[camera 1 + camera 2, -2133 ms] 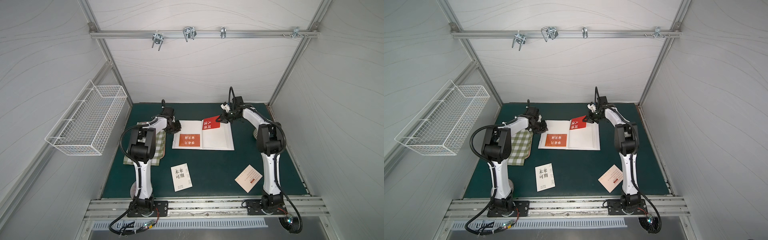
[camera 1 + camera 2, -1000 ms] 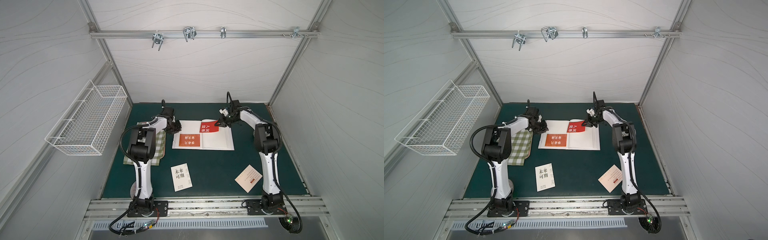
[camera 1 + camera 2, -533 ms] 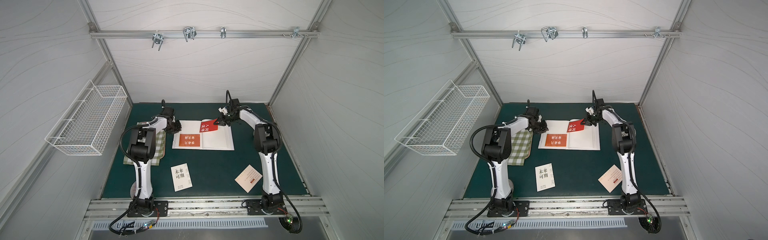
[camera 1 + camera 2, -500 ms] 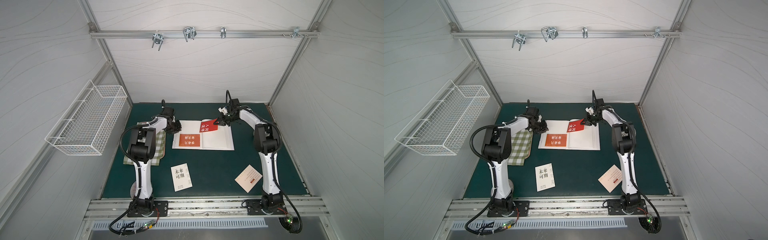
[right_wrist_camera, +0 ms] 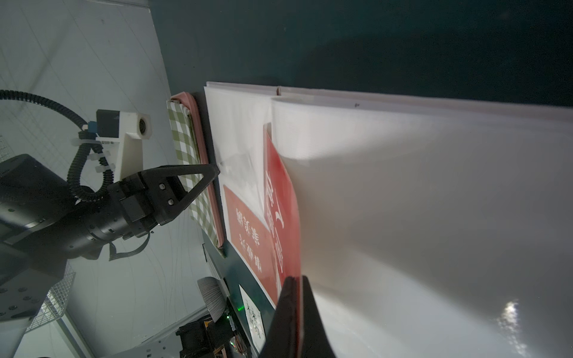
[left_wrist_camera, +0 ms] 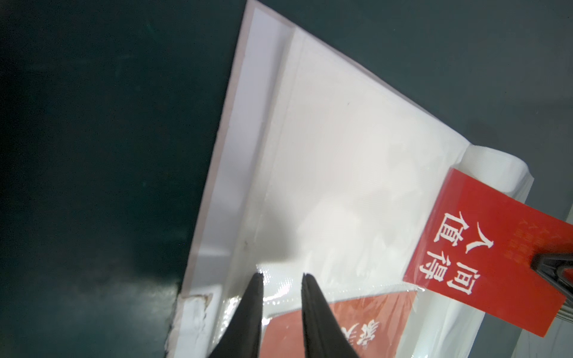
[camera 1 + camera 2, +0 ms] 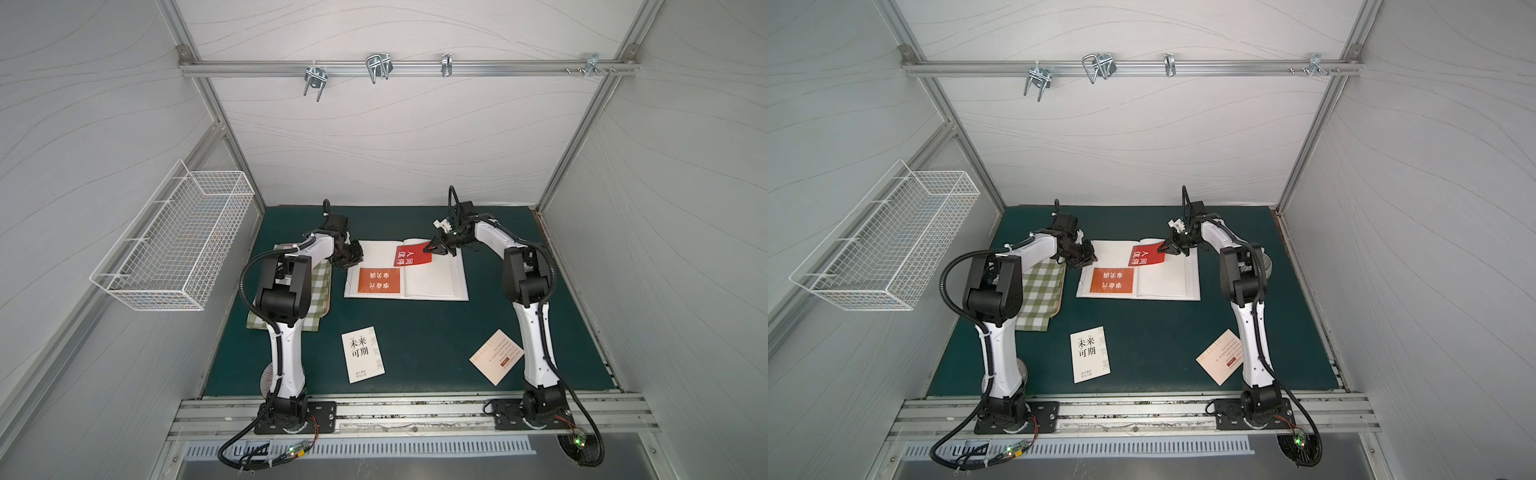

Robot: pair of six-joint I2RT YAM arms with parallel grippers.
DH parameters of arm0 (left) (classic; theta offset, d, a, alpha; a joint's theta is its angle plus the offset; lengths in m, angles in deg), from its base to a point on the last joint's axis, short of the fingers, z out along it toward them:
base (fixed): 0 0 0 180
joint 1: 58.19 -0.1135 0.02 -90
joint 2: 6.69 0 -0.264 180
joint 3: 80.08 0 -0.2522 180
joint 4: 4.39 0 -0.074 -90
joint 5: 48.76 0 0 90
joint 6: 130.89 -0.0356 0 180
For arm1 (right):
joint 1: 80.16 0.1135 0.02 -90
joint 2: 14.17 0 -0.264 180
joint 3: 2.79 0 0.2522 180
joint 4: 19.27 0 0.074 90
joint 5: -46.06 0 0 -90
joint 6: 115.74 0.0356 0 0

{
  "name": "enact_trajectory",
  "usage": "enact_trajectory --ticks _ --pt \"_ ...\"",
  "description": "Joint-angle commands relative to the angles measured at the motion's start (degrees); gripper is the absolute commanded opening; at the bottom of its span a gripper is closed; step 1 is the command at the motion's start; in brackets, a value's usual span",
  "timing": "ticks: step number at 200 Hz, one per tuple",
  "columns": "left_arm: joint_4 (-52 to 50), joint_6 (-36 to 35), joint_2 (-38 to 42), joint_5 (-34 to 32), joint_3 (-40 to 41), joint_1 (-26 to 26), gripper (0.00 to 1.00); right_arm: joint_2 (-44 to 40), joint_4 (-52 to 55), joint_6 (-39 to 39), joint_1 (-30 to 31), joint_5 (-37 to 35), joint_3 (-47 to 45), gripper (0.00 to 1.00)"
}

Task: Place the photos into the photo albums
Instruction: Insert the photo into the photo album.

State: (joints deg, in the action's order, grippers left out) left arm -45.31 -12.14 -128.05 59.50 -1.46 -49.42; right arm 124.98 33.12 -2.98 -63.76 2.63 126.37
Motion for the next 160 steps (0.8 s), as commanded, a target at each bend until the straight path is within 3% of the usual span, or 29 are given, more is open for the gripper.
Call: enact_trajectory --ticks 1,160 --pt "0.17 0.84 -1.33 0.8 -1.6 -0.09 0.26 2.37 1.19 0.21 -0.12 4.63 1.79 0.0" --pt "-1.16 -1.16 0.89 -1.74 -2.17 -3.77 0.26 9.56 -6.98 3.19 3.59 3.46 8.52 0.0"
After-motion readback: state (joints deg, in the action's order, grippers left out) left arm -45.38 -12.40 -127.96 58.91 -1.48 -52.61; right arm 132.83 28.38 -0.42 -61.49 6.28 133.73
